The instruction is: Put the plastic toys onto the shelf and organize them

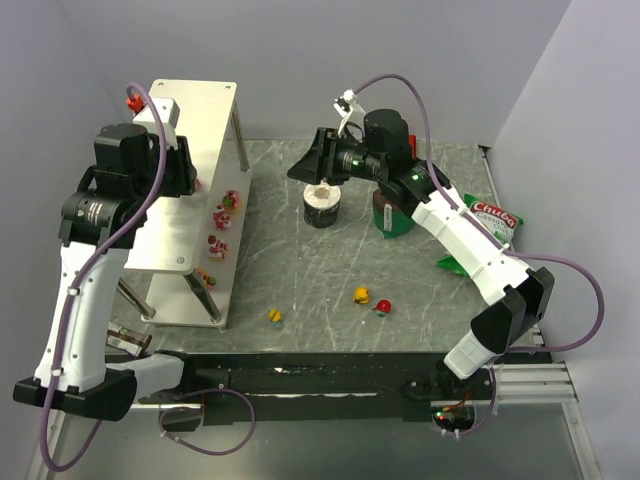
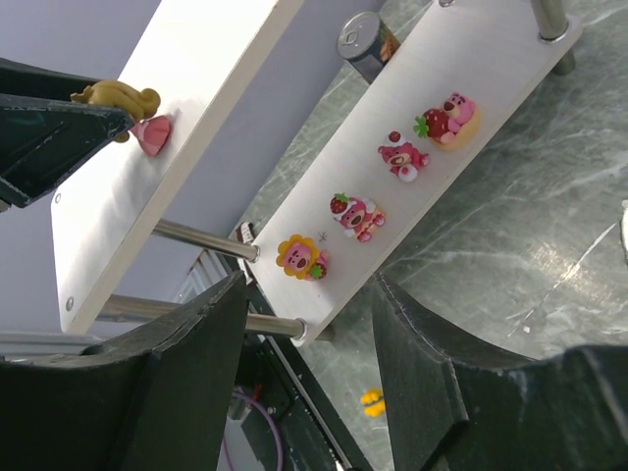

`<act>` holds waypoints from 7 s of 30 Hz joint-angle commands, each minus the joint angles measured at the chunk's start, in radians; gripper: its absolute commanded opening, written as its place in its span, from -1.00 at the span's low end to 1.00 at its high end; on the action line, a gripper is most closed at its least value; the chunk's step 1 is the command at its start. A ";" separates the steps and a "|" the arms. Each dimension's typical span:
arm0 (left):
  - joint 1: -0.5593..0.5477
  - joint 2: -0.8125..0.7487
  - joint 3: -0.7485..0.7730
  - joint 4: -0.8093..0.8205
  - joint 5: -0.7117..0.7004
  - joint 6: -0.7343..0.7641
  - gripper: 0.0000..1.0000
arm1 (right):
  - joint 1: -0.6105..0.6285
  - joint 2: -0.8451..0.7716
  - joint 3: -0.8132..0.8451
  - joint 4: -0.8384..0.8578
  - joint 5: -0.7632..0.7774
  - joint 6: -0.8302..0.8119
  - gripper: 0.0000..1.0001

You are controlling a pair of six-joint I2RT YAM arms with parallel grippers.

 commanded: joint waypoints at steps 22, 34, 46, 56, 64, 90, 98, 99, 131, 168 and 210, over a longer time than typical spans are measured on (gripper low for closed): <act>0.005 0.402 0.354 0.193 -0.196 -0.044 -0.31 | -0.144 -0.150 -0.156 0.066 -0.015 0.024 0.18; 0.005 0.485 0.407 0.190 -0.188 -0.050 -0.25 | -0.180 -0.154 -0.184 0.086 -0.038 0.038 0.18; 0.017 0.480 0.366 0.223 -0.153 -0.039 -0.01 | -0.186 -0.150 -0.189 0.095 -0.049 0.044 0.18; 0.019 0.474 0.369 0.225 -0.133 -0.025 0.42 | -0.187 -0.148 -0.195 0.106 -0.054 0.059 0.18; 0.019 0.410 0.389 0.211 -0.131 -0.033 0.82 | -0.189 -0.154 -0.195 0.087 -0.044 0.061 0.22; -0.599 0.103 0.065 0.006 -0.025 -0.042 0.94 | -0.276 -0.228 -0.262 -0.080 0.018 0.051 0.32; -0.857 0.207 -0.064 -0.039 -0.235 -0.256 0.84 | -0.296 -0.253 -0.282 -0.195 0.155 0.050 0.37; -0.883 0.218 -0.077 -0.051 -0.266 -0.284 0.82 | -0.302 -0.256 -0.287 -0.198 0.173 0.053 0.38; -0.972 0.260 -0.757 0.124 -0.564 -0.852 0.27 | -0.336 -0.214 -0.331 -0.213 0.172 0.053 0.41; -0.963 0.358 -0.824 0.251 -0.480 -0.884 -0.25 | -0.344 -0.193 -0.313 -0.230 0.160 0.031 0.38; -0.442 0.290 0.464 -0.369 -0.556 -0.424 -0.98 | -0.354 -0.179 -0.327 -0.158 0.118 0.053 0.37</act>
